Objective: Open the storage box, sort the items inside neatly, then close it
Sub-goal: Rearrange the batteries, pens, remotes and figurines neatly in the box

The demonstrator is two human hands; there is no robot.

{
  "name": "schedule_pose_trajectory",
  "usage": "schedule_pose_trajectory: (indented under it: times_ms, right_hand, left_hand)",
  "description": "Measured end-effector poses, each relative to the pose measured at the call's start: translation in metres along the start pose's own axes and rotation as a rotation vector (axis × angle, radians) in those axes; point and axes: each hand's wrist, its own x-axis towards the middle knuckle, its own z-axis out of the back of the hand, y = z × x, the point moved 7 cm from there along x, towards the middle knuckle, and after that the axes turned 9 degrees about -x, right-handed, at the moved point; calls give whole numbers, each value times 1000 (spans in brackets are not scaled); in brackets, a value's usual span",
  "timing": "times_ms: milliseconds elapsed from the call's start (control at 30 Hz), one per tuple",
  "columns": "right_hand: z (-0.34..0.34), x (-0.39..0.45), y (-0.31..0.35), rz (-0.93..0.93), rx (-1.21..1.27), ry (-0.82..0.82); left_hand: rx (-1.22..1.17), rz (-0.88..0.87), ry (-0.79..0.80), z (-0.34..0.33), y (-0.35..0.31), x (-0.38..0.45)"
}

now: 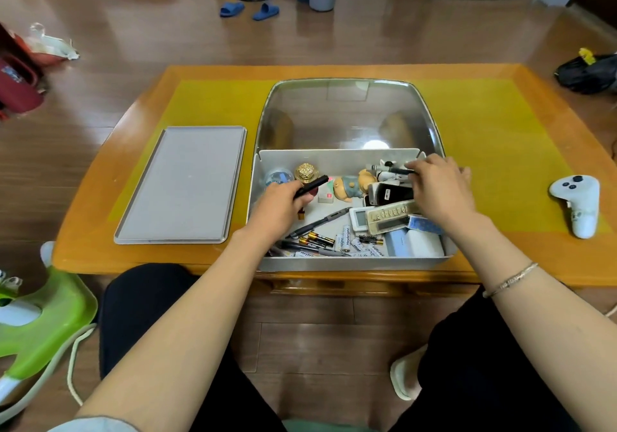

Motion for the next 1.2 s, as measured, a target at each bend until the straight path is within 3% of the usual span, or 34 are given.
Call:
schedule_pose_trajectory:
  times_ms: [100,233,333,433,533,667,767,833,933,1033,1200]
  right_hand:
    - [-6,2,-3,-12,-16,44]
    - [17,-4,19,77,208,-79]
    - [21,-15,54,217,379,13]
    - [13,-23,78,227,523,101]
    - [2,-23,83,145,627,134]
    - [-11,-19,79,113,523,162]
    - [-4,-18,67,87,518,56]
    - [6,-17,64,145,463,-17]
    - [13,-16,65,266,208,-67]
    - [14,-13,59,302,167,-31]
    - [11,-4,28,175,342,-34]
  left_hand:
    - [-138,34,-38,2,-7,2]
    - [-390,49,-89,7,-23,9]
    - [-630,62,-54,1,-40,11]
    - [-686,24,-39,-7,-55,10]
    - [-555,33,-30,-12,-54,9]
    - [-81,82,63,-15,-32,12]
    - [141,116,96,-14,-21,13]
    - [233,49,137,-19,-26,15]
    - [273,-159,201,-31,-51,15]
    - [226,-343,198,-34,-75,12]
    - [100,-313,109,-32,-72,16]
